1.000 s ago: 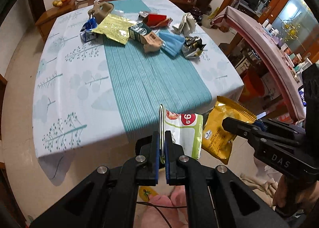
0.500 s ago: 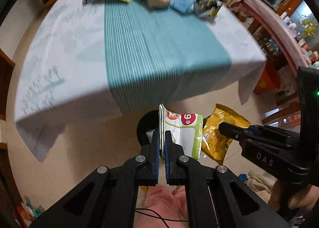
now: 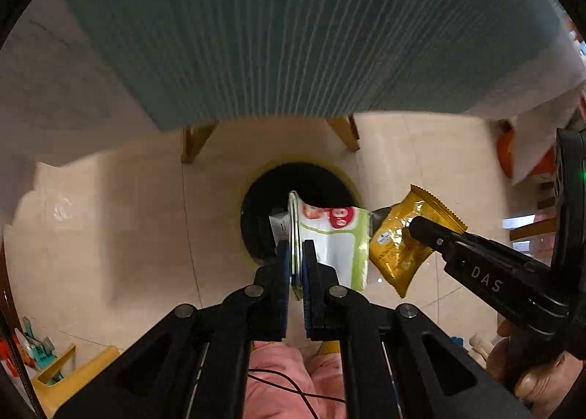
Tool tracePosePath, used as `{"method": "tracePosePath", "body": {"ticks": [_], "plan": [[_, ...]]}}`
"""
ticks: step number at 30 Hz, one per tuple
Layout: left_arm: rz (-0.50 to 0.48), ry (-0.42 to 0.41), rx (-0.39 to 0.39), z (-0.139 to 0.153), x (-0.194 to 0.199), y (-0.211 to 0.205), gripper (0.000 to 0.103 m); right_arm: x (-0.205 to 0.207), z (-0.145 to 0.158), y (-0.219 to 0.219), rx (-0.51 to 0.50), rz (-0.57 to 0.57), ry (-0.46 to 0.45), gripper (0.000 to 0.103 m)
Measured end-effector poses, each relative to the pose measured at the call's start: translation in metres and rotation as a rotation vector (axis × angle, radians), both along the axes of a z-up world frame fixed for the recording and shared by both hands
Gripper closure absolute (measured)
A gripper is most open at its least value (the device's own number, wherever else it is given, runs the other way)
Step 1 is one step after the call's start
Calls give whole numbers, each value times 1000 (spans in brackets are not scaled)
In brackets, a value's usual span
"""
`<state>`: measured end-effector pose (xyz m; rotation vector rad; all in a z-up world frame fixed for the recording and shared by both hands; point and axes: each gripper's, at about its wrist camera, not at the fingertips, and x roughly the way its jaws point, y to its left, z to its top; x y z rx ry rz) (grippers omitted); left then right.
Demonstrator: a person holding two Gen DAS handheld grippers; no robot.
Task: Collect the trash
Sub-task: 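Carry the wrapper and yellow bag over the black bin, then open both tools to drop the wrapper and bag into the bin, then move both open tools back toward the remaining trash on the table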
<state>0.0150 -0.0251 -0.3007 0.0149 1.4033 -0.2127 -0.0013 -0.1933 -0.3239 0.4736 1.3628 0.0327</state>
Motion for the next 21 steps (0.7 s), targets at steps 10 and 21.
{"method": "tracePosePath", "body": {"ticks": [10,21], "plan": [[11,5,34,-70,8,-2,71,15,-75,11,39,-13,30,69],[40,-17,59,-59,8,12,61,20,-65,15,27,-7,-9,56]]}}
